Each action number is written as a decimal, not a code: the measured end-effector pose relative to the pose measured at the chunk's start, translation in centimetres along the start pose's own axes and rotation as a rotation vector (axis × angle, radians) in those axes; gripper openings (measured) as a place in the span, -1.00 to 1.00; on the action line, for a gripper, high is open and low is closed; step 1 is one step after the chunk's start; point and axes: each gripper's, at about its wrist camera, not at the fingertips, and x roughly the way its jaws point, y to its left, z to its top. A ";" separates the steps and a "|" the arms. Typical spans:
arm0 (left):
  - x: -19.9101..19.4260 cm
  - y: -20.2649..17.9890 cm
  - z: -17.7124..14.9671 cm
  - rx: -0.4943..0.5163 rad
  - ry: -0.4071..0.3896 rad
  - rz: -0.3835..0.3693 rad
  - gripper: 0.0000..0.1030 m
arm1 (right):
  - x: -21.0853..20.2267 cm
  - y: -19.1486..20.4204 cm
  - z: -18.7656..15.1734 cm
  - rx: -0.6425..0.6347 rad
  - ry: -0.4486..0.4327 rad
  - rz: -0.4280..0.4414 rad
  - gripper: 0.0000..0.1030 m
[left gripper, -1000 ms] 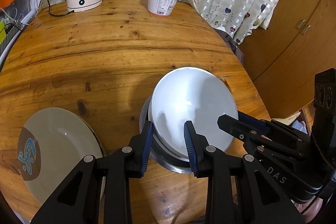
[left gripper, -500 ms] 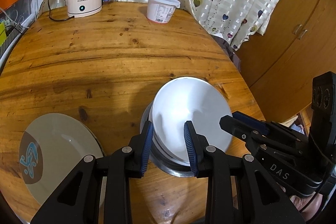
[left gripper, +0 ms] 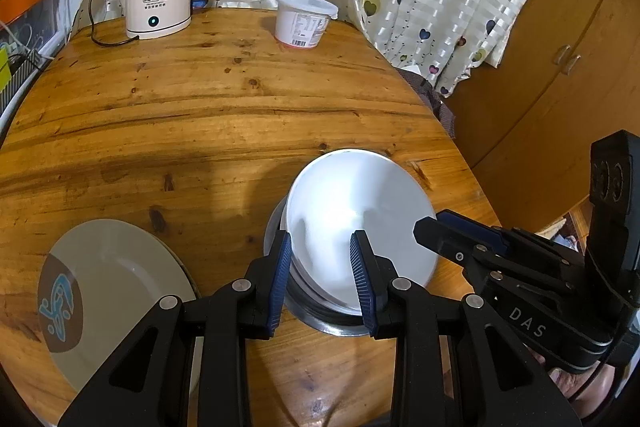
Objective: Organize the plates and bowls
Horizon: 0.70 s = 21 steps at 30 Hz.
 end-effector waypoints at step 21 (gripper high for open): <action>-1.3 0.3 -0.6 0.028 -0.053 0.024 -0.38 | -1.7 -1.5 -0.5 0.015 -0.022 0.018 -0.49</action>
